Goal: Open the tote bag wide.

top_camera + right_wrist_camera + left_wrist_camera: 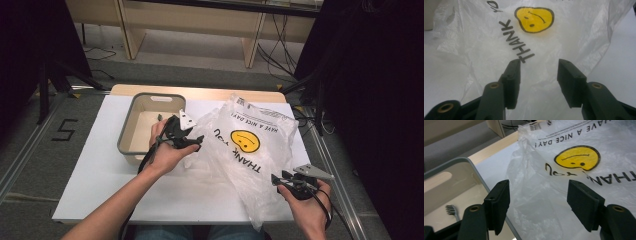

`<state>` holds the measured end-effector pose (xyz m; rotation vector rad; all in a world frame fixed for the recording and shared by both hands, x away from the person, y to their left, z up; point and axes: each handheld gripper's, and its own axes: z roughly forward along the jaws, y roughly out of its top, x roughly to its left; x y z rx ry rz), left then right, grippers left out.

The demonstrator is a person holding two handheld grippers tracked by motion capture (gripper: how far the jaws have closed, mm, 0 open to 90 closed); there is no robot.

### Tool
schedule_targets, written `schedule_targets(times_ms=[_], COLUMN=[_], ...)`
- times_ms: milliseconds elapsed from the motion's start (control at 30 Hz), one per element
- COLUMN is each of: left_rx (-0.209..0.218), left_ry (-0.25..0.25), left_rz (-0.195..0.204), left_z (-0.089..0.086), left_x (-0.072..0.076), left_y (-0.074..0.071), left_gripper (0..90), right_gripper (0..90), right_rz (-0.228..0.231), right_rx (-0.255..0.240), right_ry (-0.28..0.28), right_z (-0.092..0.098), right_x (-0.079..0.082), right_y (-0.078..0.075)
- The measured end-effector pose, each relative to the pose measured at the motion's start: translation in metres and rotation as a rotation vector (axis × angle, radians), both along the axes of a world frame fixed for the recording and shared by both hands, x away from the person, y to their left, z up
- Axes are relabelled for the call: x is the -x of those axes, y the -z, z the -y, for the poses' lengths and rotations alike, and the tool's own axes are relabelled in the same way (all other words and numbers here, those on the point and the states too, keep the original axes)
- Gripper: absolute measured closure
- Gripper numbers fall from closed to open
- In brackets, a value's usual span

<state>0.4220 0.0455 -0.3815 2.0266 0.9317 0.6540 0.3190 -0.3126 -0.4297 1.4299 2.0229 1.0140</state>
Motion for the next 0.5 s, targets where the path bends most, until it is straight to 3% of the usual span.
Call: schedule_targets(times_ms=[167, 500], left_rx=[0.002, 0.011], left_ry=[0.029, 0.064], left_rz=[-0.021, -0.046], left_z=[-0.003, -0.009], left_x=[0.01, 0.029], left_y=[0.008, 0.025], left_gripper=[34.7, 34.3], right_gripper=[50.1, 47.0], right_rz=[0.046, 0.062], right_rx=[0.021, 0.041], right_ry=[-0.059, -0.117], right_z=[-0.006, -0.016], right_x=[-0.004, -0.01], right_y=[-0.003, -0.002])
